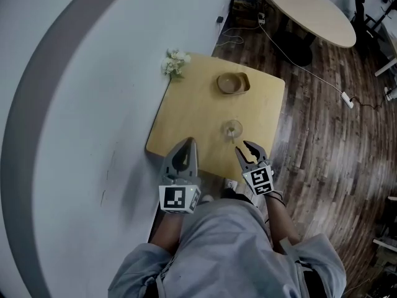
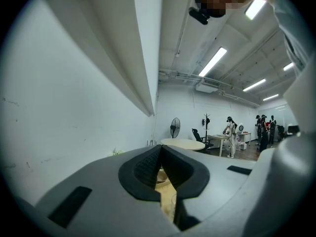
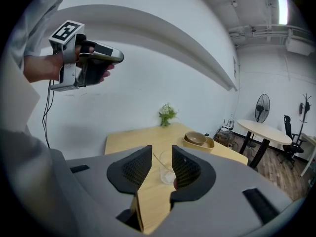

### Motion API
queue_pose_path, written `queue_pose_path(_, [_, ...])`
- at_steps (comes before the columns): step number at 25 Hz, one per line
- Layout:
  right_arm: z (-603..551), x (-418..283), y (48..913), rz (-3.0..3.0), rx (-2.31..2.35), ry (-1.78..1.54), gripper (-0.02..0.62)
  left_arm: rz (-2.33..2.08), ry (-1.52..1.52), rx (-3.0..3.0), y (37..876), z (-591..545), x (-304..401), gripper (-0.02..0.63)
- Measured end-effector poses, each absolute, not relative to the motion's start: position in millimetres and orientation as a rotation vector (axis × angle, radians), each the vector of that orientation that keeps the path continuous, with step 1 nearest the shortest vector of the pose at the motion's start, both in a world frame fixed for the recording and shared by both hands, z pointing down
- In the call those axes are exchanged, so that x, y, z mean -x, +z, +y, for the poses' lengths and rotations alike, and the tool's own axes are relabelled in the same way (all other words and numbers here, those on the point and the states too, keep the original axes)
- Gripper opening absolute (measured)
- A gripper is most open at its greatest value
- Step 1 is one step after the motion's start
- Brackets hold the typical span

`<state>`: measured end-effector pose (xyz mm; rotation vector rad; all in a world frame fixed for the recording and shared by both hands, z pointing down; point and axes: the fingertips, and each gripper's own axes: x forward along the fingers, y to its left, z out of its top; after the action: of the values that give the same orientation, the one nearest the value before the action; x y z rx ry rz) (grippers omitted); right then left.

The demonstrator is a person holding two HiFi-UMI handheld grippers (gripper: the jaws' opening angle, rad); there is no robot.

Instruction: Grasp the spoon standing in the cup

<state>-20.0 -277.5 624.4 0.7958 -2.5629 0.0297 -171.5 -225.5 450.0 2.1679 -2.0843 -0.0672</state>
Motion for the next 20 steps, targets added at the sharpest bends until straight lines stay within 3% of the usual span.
queue_pose_path(20, [-288,46,669,-2.49,-0.569,-0.076,0.127,-2.154,-0.022,-2.082,454,-232,186,0.002])
